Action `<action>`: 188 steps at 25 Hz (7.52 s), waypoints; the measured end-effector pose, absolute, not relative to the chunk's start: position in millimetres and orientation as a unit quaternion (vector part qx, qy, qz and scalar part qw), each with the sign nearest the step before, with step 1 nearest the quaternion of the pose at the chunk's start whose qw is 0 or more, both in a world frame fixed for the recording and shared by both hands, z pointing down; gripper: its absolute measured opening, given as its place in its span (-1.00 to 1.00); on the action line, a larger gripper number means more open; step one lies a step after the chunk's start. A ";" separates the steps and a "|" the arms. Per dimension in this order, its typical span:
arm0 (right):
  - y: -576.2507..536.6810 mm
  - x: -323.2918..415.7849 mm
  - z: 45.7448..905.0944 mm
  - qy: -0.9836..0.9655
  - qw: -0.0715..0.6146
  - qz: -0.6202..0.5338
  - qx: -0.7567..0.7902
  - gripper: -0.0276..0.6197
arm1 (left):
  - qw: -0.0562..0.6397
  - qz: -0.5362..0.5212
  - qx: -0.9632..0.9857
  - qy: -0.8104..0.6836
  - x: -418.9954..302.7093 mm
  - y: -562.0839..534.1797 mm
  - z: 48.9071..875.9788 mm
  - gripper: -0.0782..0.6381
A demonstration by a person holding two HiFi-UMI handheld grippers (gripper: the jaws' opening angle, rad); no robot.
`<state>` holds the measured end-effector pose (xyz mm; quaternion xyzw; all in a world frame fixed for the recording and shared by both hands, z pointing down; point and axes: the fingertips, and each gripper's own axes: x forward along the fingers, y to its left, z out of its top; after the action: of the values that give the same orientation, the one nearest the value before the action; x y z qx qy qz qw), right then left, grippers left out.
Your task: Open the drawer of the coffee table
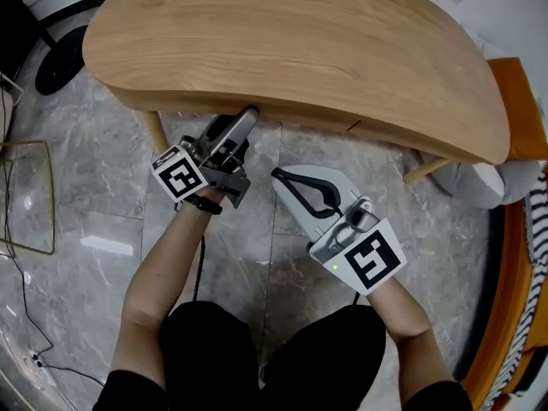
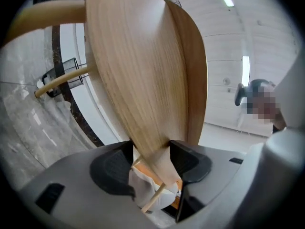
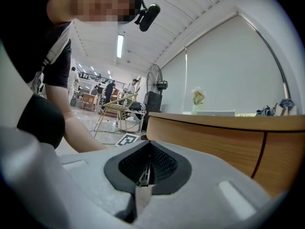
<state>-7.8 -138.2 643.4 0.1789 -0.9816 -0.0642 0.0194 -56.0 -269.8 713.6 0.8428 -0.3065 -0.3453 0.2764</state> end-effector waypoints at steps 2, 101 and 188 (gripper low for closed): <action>-134.6 -7.8 647.0 -0.982 0.027 -0.064 0.174 -0.90 | 0.276 -0.347 0.850 -0.284 -54.9 -270.2 712.7 -0.16; -69.8 -38.1 630.4 -0.996 -0.004 -0.057 0.062 -0.90 | 0.296 -0.279 0.877 -0.255 -30.2 -135.6 720.8 -0.36; -127.3 77.4 107.6 -0.933 0.067 0.044 0.351 -0.90 | 0.052 0.002 0.835 -0.548 -82.5 -119.4 96.4 -0.76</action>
<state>77.4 -127.3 107.6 0.3510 -0.9329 0.0444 0.0668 -82.5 -119.4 96.4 0.8347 -0.5483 0.0019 0.0517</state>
